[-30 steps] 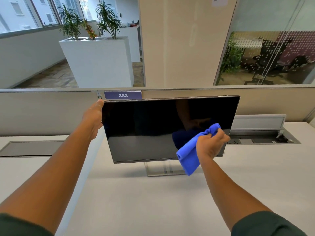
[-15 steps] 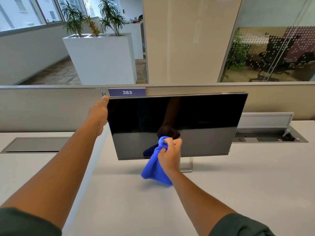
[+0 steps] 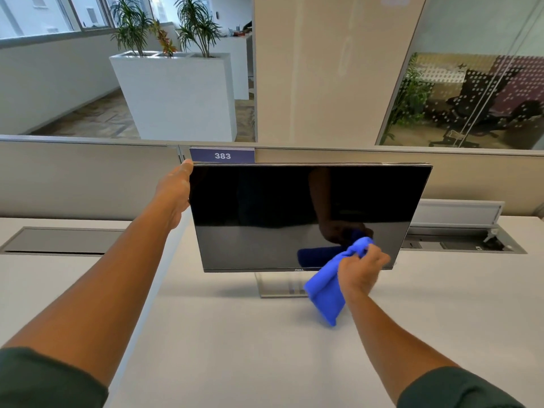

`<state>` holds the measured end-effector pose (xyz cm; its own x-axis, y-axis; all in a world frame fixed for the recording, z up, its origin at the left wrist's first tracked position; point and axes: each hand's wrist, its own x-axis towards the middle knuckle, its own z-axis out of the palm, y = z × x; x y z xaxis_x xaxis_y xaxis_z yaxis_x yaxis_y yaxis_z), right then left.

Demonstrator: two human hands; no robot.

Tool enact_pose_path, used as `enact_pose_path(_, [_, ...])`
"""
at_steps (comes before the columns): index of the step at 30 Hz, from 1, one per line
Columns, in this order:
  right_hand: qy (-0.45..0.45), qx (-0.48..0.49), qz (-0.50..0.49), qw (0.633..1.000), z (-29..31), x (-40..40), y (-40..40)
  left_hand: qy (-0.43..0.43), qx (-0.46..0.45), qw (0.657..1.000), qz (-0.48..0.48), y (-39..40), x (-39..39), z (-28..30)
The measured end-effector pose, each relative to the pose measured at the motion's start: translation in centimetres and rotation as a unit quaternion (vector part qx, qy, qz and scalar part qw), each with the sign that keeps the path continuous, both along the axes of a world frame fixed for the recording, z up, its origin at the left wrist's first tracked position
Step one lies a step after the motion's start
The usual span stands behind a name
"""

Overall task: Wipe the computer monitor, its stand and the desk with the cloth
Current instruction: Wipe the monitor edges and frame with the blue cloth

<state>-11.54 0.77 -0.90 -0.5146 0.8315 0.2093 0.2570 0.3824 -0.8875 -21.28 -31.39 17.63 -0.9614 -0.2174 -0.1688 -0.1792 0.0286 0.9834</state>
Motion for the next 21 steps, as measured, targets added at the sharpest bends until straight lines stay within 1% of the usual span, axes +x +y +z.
enact_pose_path(1, [-0.012,-0.025,-0.029,0.999,0.4,-0.1,1.4,0.0,0.0,1.0,0.0,0.0,0.0,0.0])
enact_pose_path(3, [-0.045,-0.048,-0.053,0.996,1.1,-0.2,3.2,-0.001,-0.002,1.0,0.002,0.1,0.0,0.0])
enact_pose_path(5, [-0.054,-0.044,-0.046,0.997,1.5,-0.3,3.0,-0.001,-0.004,1.0,0.006,0.2,0.0,0.0])
enact_pose_path(7, [-0.037,-0.032,-0.022,0.999,1.4,-0.1,1.3,0.001,-0.006,1.0,0.009,0.2,0.1,0.0])
enact_pose_path(10, [0.011,-0.014,0.042,0.999,0.5,0.1,-2.2,0.006,-0.013,1.0,0.008,0.1,0.2,0.0])
enact_pose_path(12, [0.025,0.004,0.098,0.995,0.1,0.2,-4.6,0.007,-0.015,1.0,0.003,0.1,0.2,0.0])
enact_pose_path(17, [0.015,0.067,0.236,0.969,-0.8,-0.3,-10.3,0.013,-0.026,1.0,0.001,-0.2,0.2,-0.1])
enact_pose_path(21, [-0.015,0.112,0.318,0.941,-1.3,-1.0,-13.7,0.017,-0.034,0.999,0.003,-0.3,0.0,-0.1])
